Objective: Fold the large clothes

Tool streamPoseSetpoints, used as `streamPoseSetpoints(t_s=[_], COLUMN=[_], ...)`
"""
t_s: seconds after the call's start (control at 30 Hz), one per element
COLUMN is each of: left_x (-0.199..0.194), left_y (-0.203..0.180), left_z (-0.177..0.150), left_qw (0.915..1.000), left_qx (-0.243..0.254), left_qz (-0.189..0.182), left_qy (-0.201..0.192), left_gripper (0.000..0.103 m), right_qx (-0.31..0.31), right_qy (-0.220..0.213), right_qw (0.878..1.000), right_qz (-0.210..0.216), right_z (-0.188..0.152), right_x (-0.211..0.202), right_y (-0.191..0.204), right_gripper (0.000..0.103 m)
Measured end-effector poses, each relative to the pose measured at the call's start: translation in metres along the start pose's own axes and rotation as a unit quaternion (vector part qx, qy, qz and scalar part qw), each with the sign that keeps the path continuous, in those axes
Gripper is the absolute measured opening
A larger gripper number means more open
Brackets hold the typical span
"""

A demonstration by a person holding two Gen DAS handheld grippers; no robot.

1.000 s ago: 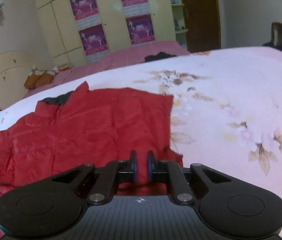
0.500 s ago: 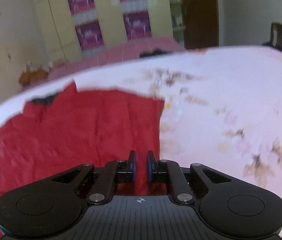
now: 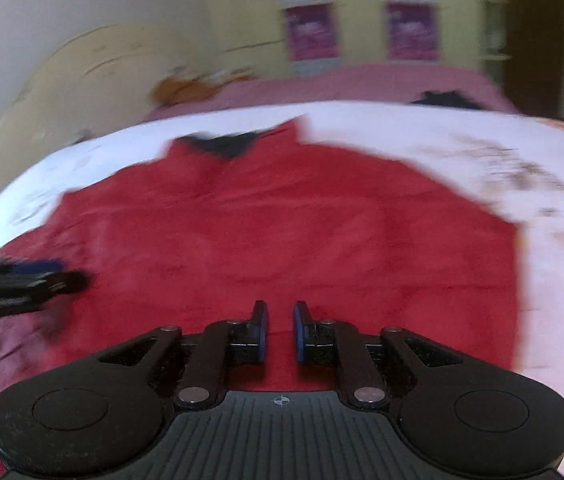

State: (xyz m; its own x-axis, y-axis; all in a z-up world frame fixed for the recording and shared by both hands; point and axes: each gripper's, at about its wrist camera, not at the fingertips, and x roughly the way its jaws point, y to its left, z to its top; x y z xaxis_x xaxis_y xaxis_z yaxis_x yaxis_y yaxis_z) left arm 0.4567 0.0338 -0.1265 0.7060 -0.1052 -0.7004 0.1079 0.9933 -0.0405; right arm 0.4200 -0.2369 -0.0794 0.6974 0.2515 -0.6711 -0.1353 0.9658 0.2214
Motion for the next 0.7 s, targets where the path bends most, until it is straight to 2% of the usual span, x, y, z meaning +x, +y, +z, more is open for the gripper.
streamPoseSetpoints(t_s=[0.07,0.1,0.2,0.27,0.37,0.47,0.53,0.6,0.7], left_x=[0.005,0.004,-0.004,-0.015,-0.014,0.000,0.017,0.017,0.007], left_y=[0.005,0.005,0.005,0.006,0.004,0.008,0.015,0.016,0.011], left_z=[0.001,0.001,0.003,0.009,0.022,0.026,0.020,0.014,0.014], left_qw=[0.9999,0.9999,0.9996,0.9998,0.9997,0.9998,0.9998,0.9998,0.9995], left_qx=[-0.007,-0.008,-0.010,-0.012,-0.004,-0.001,-0.001,0.004,0.014], left_qz=[-0.007,-0.009,-0.016,-0.014,-0.007,0.011,0.016,0.009,0.012], left_qy=[0.005,0.008,0.020,-0.004,-0.022,-0.013,0.015,0.017,0.024], left_gripper=[0.052,0.051,0.050,0.050,0.051,0.056,0.056,0.057,0.055], right_qx=[0.043,0.054,0.037,0.040,0.043,0.023,0.033,0.033,0.029], right_qy=[-0.003,0.001,-0.001,-0.023,-0.025,-0.019,0.005,0.014,0.014], right_qw=[0.999,0.998,0.999,0.998,0.998,0.999,0.997,0.997,0.997], right_qz=[-0.028,-0.026,-0.026,-0.031,-0.027,-0.044,-0.068,-0.067,-0.073], right_z=[0.003,0.004,0.011,0.021,0.033,0.039,0.038,0.035,0.036], right_x=[0.005,0.007,0.001,-0.005,0.002,0.017,0.028,0.034,0.021], right_y=[-0.026,-0.035,-0.036,-0.041,-0.040,-0.042,-0.056,-0.065,-0.068], right_gripper=[0.011,0.011,0.011,0.011,0.011,0.011,0.011,0.011,0.011])
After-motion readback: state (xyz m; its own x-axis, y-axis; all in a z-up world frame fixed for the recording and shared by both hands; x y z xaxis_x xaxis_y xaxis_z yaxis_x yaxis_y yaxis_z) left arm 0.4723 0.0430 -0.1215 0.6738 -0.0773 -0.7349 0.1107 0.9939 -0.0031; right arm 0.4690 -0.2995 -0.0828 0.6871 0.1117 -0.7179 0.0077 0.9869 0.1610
